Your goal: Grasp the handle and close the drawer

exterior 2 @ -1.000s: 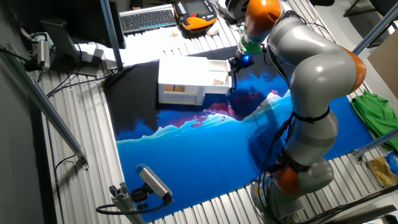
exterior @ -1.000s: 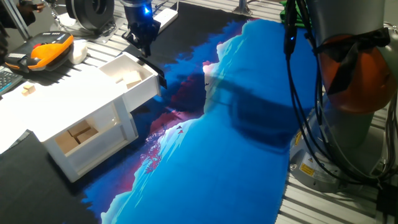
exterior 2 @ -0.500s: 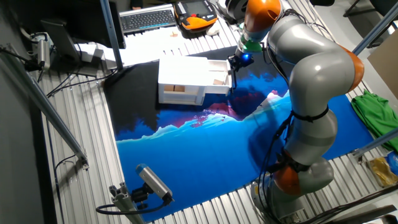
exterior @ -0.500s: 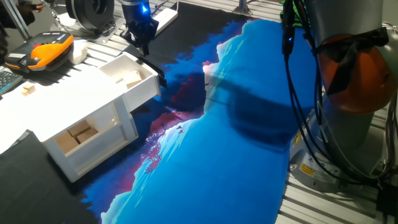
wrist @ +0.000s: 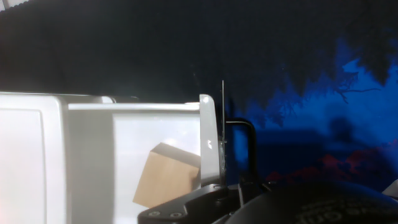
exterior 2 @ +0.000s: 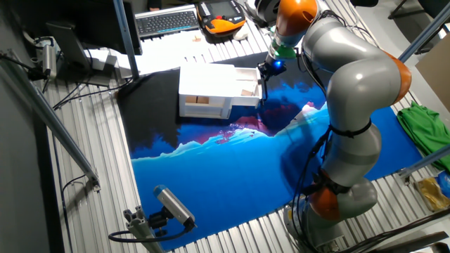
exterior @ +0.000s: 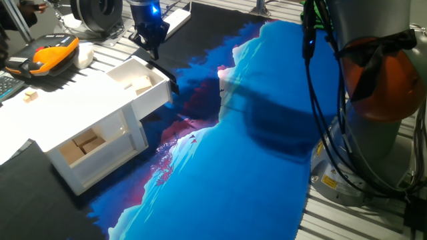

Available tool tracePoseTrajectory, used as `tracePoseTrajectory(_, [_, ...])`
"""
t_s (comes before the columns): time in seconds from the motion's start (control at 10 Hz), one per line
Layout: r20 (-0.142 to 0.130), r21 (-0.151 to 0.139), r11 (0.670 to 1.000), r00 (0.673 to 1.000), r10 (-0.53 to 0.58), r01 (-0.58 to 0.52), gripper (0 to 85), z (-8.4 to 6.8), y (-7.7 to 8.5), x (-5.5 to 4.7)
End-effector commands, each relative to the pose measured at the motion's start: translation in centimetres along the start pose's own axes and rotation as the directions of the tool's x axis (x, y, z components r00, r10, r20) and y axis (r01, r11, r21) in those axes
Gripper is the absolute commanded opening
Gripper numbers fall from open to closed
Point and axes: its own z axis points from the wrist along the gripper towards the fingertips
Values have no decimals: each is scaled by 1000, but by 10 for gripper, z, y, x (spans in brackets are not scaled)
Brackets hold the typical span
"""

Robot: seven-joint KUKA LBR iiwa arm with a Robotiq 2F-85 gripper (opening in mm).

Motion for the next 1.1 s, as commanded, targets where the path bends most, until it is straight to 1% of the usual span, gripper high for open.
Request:
tracePoseTrajectory(0.0, [-1, -2, 1000, 1000, 3, -3, 0, 0, 0, 0])
tracePoseTrajectory(0.1, [3, -5, 1000, 1000, 12, -12, 0, 0, 0, 0])
tracePoseTrajectory(0.3, [13, 28, 1000, 1000, 4, -4, 0, 0, -1, 0])
tracePoseTrajectory(0.4, [18, 35, 999, 1000, 2, -2, 0, -1, -1, 0])
tracePoseTrajectory(0.6, [14, 40, 999, 1000, 1, -1, 0, -2, 0, 0])
tracePoseTrajectory(0.8, [6, 49, 999, 1000, 6, -6, 0, 1, 2, 1])
tracePoseTrajectory(0.9, [-2, 49, 999, 1000, 12, -12, 0, 2, 1, 1])
tracePoseTrajectory(1.0, [-1, 44, 999, 1000, 5, -5, 0, 2, 0, 1])
